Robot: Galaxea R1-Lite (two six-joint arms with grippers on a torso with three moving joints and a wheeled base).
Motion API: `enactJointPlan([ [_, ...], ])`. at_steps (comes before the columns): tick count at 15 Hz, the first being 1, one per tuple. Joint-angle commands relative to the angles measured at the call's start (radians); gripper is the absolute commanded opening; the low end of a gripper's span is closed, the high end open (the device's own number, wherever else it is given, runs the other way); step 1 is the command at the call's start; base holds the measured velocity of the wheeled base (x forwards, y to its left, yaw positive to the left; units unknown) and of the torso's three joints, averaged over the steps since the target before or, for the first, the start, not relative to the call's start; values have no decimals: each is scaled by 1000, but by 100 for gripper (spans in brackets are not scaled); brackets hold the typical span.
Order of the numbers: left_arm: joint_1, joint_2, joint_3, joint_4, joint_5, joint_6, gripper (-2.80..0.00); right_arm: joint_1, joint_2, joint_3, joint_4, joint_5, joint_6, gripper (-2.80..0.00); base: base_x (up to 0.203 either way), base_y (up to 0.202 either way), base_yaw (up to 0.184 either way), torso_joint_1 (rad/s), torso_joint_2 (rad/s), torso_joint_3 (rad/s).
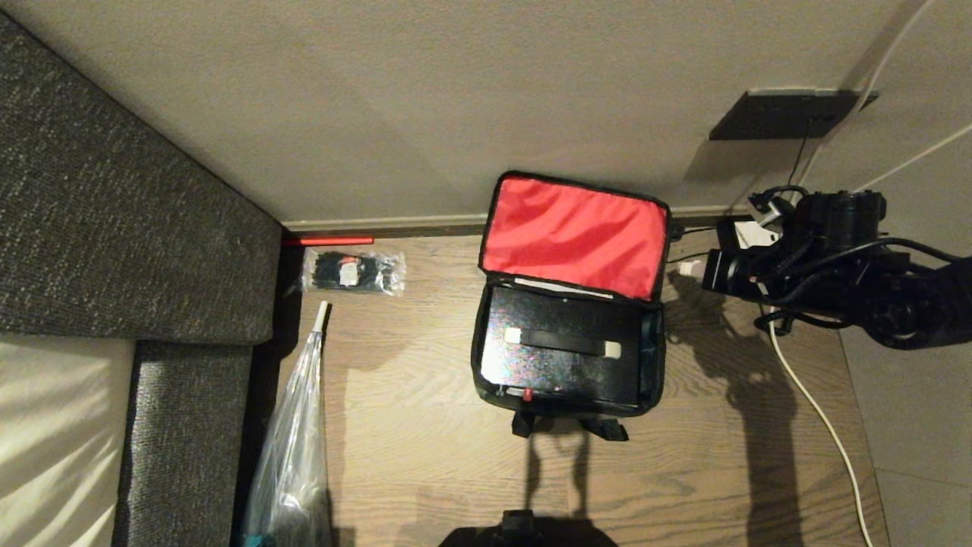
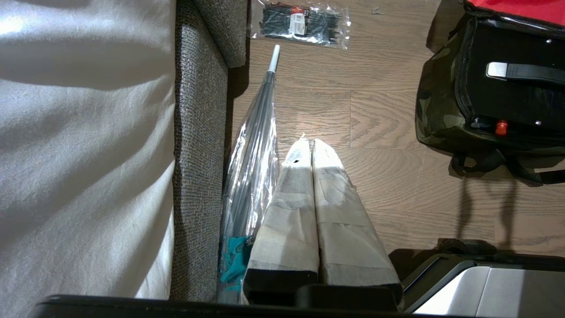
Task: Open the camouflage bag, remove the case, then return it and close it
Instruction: Close the top of the storage box
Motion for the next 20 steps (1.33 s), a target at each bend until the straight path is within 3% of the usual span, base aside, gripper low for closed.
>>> enactJointPlan([
  [1, 0, -2, 3, 0, 1, -1, -280, -20, 100, -107, -22, 3, 84, -280, 0, 0, 0, 0, 0, 0],
  [7, 0, -2, 3, 0, 1, -1, -280, -51, 207, -230, -76, 28, 113, -280, 0, 0, 0, 0, 0, 0],
  [8, 0, -2, 3, 0, 1, -1, -280, -53, 216, -238, -76, 30, 113, 0, 0, 0, 0, 0, 0, 0],
  [14, 0, -2, 3, 0, 1, -1, -280, -65, 271, -329, -78, 35, 149, 0, 0, 0, 0, 0, 0, 0],
  [18, 0, -2, 3, 0, 1, -1, -280, -72, 323, -394, -195, 40, 235, 0, 0, 0, 0, 0, 0, 0],
  [20, 1, -2, 3, 0, 1, -1, -280, -72, 341, -408, -243, 94, 257, 0, 0, 0, 0, 0, 0, 0],
])
